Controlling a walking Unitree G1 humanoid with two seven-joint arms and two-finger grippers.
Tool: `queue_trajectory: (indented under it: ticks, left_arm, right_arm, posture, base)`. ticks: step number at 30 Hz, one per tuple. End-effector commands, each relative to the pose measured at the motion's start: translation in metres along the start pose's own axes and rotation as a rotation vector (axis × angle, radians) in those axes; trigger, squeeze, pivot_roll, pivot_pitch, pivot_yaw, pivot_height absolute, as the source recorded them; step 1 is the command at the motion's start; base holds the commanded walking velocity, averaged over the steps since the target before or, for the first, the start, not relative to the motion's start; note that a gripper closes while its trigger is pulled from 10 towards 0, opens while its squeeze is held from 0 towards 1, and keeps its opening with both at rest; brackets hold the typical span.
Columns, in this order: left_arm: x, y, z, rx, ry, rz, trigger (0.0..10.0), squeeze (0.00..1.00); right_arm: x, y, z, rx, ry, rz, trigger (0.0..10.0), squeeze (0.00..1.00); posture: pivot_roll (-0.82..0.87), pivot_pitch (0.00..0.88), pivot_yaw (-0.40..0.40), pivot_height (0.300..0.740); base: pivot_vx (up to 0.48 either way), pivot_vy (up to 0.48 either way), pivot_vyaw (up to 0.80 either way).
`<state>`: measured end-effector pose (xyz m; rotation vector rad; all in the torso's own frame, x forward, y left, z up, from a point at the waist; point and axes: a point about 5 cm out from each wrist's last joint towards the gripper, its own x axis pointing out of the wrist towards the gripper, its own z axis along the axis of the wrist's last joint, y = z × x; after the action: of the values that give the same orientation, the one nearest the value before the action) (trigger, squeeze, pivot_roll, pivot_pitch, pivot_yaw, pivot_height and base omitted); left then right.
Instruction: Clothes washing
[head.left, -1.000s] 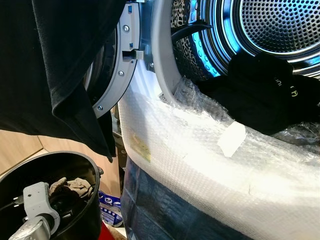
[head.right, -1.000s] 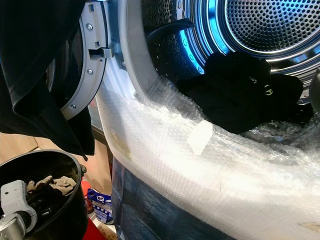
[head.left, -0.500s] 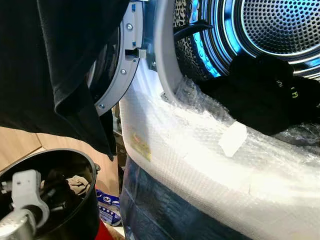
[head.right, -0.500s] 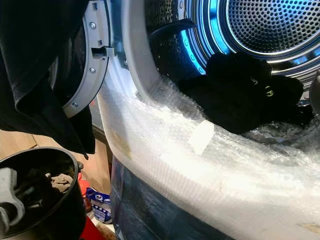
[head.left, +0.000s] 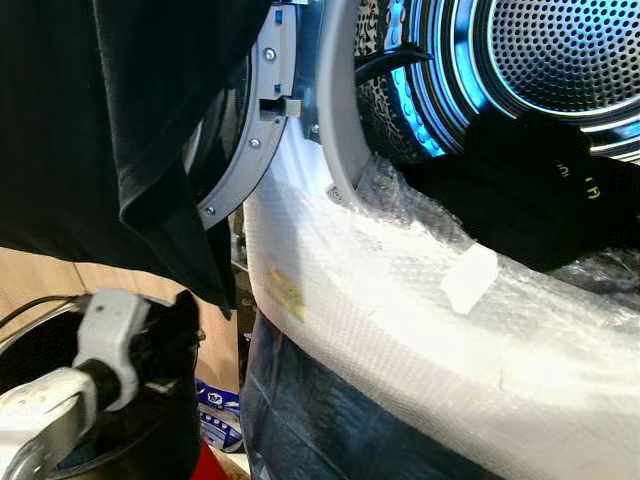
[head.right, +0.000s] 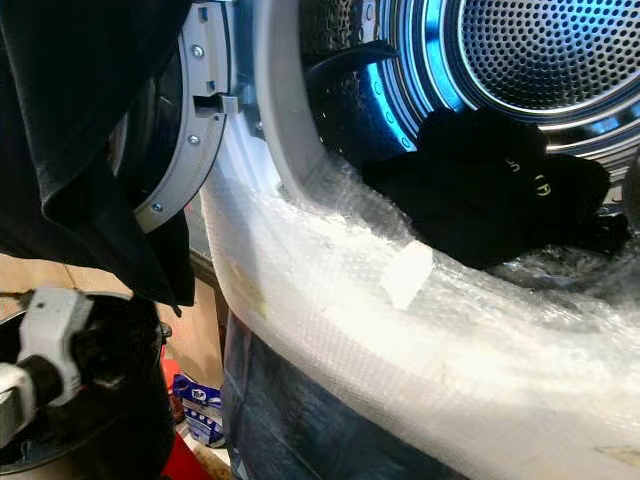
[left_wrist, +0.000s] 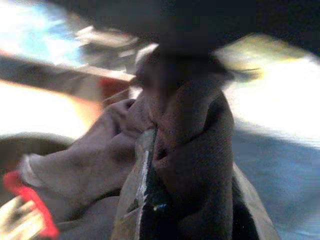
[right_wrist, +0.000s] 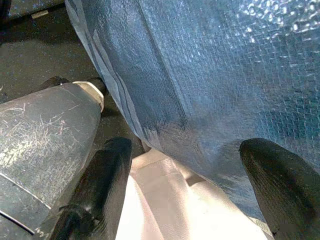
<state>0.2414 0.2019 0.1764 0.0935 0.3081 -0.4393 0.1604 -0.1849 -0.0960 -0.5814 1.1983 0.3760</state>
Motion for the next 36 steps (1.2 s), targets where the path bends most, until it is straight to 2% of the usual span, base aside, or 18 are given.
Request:
queue_trajectory:
  ticks: [1, 2, 4, 7, 11, 12, 14, 18, 20, 22, 24, 25, 26, 27, 31, 33, 34, 36]
  left_arm:
    - [0.006, -0.022, 0.009, 0.043, -0.026, -0.137, 0.0, 0.0]
    - [0.015, -0.032, 0.014, 0.058, -0.034, -0.21, 0.0, 0.0]
    - [0.018, -0.035, 0.015, 0.059, -0.036, -0.23, 0.0, 0.0]
    - [0.028, -0.055, 0.023, 0.099, -0.035, -0.385, 0.0, 0.0]
    - [0.023, -0.072, 0.031, 0.161, -0.037, -0.549, 0.0, 0.0]
    - [0.023, -0.072, 0.031, 0.161, -0.037, -0.549, 0.0, 0.0]
    - [0.016, -0.072, 0.039, 0.205, -0.045, -0.625, 0.0, 0.0]
    - [0.016, -0.072, 0.052, 0.21, -0.064, -0.684, 0.0, 0.0]
    - [0.019, -0.074, 0.052, 0.271, -0.034, -0.718, 0.0, 0.0]
    - [0.022, -0.085, 0.052, 0.293, -0.015, -0.814, 0.0, 0.0]
    - [0.027, -0.1, 0.048, 0.25, -0.005, -0.961, 0.0, 0.0]
    - [0.027, -0.1, 0.048, 0.25, -0.005, -0.961, 0.0, 0.0]
    - [0.033, -0.111, 0.041, 0.218, 0.014, -1.039, 0.0, 0.0]
    - [0.038, -0.123, 0.037, 0.134, 0.014, -1.115, 0.0, 0.0]
    - [0.04, -0.132, 0.031, 0.119, 0.035, -1.179, 0.0, 0.0]
    - [0.044, -0.143, 0.017, 0.151, 0.093, -1.239, 0.0, 0.0]
    - [0.047, -0.151, 0.009, 0.128, 0.113, -1.261, 0.0, 0.0]
    - [0.051, -0.154, 0.003, 0.113, 0.128, -1.252, 0.0, 0.0]
  right_arm:
    - [0.0, 0.0, -0.001, 0.014, 0.001, -0.005, 10.0, 0.0]
    - [0.0, 0.001, -0.001, 0.012, 0.002, -0.003, 10.0, 0.0]
    - [0.0, 0.001, -0.001, 0.012, 0.002, -0.003, 10.0, 0.0]
    - [0.0, 0.003, -0.001, 0.015, -0.001, -0.001, 10.0, 0.0]
    - [0.0, 0.004, 0.001, 0.025, -0.006, -0.002, 10.0, 0.0]
    - [0.0, 0.004, 0.001, 0.025, -0.006, -0.002, 10.0, 0.0]
    - [0.0, 0.004, 0.003, 0.037, -0.013, -0.004, 10.0, 0.0]
    - [0.0, 0.004, 0.003, 0.033, -0.011, -0.002, 10.0, 0.0]
    - [0.0, 0.004, 0.003, 0.029, -0.009, -0.001, 10.0, 0.0]
    - [0.0, 0.005, 0.003, 0.026, -0.008, 0.0, 10.0, 0.0]
    - [0.001, 0.006, 0.004, 0.028, -0.009, 0.002, 10.0, 0.0]
    - [0.001, 0.006, 0.004, 0.028, -0.009, 0.002, 10.0, 0.0]
    - [0.001, 0.006, 0.005, 0.045, -0.013, 0.001, 10.0, 0.0]
    - [0.001, 0.007, 0.006, 0.05, -0.015, 0.002, 10.0, 0.0]
    - [0.001, 0.008, 0.006, 0.048, -0.017, 0.005, 10.0, 0.0]
    - [0.001, 0.009, 0.005, 0.056, -0.015, 0.008, 10.0, 0.0]
    - [0.001, 0.009, 0.004, 0.066, -0.014, 0.003, 10.0, 0.0]
    - [0.001, 0.008, 0.003, 0.071, -0.014, -0.003, 10.0, 0.0]
  posture:
    - [0.07, 0.0, -0.095, 0.74]
    - [0.07, 0.0, -0.092, 0.74]
    - [0.07, 0.0, -0.087, 0.74]
    - [0.07, 0.0, -0.083, 0.74]
    - [0.07, 0.0, -0.068, 0.74]
    - [0.07, 0.0, -0.068, 0.74]
    - [0.08, 0.0, -0.069, 0.74]
    - [0.09, 0.0, -0.075, 0.74]
    - [0.11, 0.0, -0.074, 0.74]
    - [0.11, 0.0, -0.065, 0.74]
    - [0.1, 0.0, -0.056, 0.74]
    - [0.1, 0.0, -0.056, 0.74]
    - [0.09, 0.0, -0.047, 0.74]
    - [0.09, 0.0, -0.043, 0.74]
    - [0.08, 0.0, -0.037, 0.74]
    - [0.07, 0.0, -0.034, 0.74]
    - [0.07, 0.0, -0.03, 0.74]
    - [0.07, 0.0, -0.03, 0.74]
  base:
    - [0.0, 0.0, 0.0]
    - [0.0, 0.0, 0.0]
    - [0.0, 0.0, 0.0]
    - [0.0, 0.0, 0.0]
    - [0.0, 0.0, 0.0]
    - [0.0, 0.0, 0.0]
    - [0.0, 0.0, 0.0]
    - [0.0, 0.0, 0.0]
    - [0.0, 0.0, 0.0]
    - [0.0, 0.0, 0.0]
    - [0.0, 0.0, 0.0]
    - [0.0, 0.0, 0.0]
    - [0.0, 0.0, 0.0]
    - [0.0, 0.0, 0.0]
    - [0.0, 0.0, 0.0]
    - [0.0, 0.0, 0.0]
    - [0.0, 0.0, 0.0]
    - [0.0, 0.0, 0.0]
